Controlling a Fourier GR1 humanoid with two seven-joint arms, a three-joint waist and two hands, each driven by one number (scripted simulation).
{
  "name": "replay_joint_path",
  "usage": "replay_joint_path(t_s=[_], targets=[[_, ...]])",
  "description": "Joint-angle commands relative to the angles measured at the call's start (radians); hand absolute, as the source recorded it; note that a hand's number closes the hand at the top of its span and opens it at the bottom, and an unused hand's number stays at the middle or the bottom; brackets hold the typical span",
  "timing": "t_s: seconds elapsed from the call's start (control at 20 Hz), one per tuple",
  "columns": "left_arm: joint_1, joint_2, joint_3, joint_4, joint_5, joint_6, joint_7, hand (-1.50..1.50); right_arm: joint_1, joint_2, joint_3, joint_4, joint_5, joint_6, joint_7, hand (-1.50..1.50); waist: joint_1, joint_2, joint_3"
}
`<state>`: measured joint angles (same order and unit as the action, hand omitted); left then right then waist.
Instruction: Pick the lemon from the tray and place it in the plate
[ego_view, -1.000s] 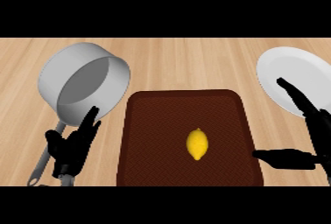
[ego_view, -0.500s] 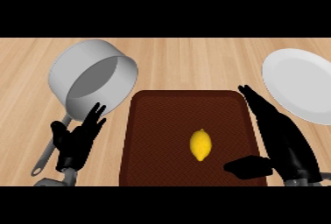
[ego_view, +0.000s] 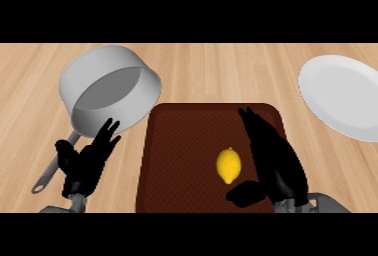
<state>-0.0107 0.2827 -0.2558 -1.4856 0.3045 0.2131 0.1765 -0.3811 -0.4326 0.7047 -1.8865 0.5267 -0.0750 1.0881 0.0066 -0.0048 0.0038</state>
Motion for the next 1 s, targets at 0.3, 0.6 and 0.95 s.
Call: replay_joint_path(t_s=[0.3,0.6,0.95], targets=[[0.055,-0.022,0.004,-0.017,-0.022,-0.020,0.041,0.00,0.057,0.191,0.030,0.110,0.133,0.027,0.055,-1.50,-0.002,0.003,-0.004],[0.051,-0.045,0.023,0.083,-0.042,-0.047,-0.055,0.00,0.036,0.155,-0.038,0.144,0.144,0.138,0.079,-1.50,-0.006,0.004,-0.005],[0.010,-0.083,0.013,0.041,-0.078,-0.012,0.032,0.00,0.014,0.304,-0.043,0.309,0.259,0.099,0.030,-1.50,-0.002,0.005,-0.004]])
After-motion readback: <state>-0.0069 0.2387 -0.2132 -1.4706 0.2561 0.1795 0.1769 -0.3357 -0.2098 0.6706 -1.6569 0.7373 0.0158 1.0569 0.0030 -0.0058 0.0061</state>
